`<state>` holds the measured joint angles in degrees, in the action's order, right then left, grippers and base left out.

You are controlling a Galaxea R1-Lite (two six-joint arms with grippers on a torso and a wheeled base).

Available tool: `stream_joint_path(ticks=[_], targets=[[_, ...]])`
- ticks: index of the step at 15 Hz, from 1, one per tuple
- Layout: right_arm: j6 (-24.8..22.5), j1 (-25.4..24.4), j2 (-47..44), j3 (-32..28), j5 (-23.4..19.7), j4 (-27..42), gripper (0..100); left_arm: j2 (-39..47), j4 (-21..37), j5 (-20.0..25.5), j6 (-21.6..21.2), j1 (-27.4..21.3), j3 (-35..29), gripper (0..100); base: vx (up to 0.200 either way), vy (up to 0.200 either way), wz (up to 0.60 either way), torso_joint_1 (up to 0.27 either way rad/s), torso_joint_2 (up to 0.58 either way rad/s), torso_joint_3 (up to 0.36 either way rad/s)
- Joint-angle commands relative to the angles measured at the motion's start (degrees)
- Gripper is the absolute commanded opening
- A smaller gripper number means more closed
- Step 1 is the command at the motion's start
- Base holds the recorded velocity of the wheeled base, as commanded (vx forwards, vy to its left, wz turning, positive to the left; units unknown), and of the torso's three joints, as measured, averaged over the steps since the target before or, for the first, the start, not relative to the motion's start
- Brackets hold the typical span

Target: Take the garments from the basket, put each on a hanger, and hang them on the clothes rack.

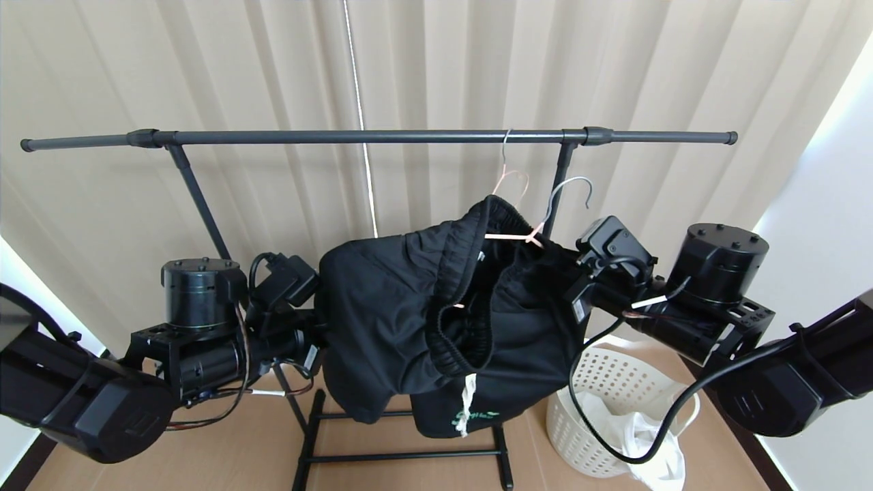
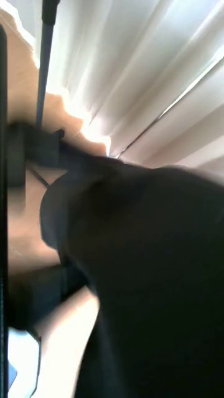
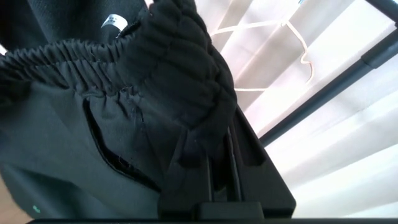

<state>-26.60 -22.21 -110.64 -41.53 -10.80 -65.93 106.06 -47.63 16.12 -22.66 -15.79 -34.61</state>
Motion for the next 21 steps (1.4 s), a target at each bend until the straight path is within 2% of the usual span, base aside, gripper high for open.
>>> stream_joint_path(ticks=[1, 5, 8, 18, 21], targets=[[-0.03, 0.06, -0.01, -0.3, 0.08, 0.1, 0, -1.47, -0.01, -0.03, -0.01, 0.32, 1.83, 0, 0.0, 0.0, 0.0, 0.0, 0.0, 0.0], [-0.03, 0.33, -0.72, -1.09, 0.17, 0.18, 0, -6.3, -0.1, -0.03, 0.07, 2.6, 8.42, 0, 0.0, 0.0, 0.0, 0.0, 0.0, 0.0], [-0.03, 0.85, -0.8, -1.36, 0.25, 0.27, 0, -6.74, -0.27, -0.03, 0.07, 3.39, 11.23, 0, 0.0, 0.0, 0.0, 0.0, 0.0, 0.0], [-0.03, 1.56, -0.63, -1.97, 0.25, 0.27, 0, -6.74, -0.18, -0.74, 2.54, 3.22, 12.81, 0, 0.0, 0.0, 0.0, 0.0, 0.0, 0.0], [-0.03, 1.64, -0.54, -2.15, 0.25, 0.27, 0, -4.63, -0.18, -2.41, 2.54, 3.22, 12.64, 0, 0.0, 0.0, 0.0, 0.0, 0.0, 0.0]])
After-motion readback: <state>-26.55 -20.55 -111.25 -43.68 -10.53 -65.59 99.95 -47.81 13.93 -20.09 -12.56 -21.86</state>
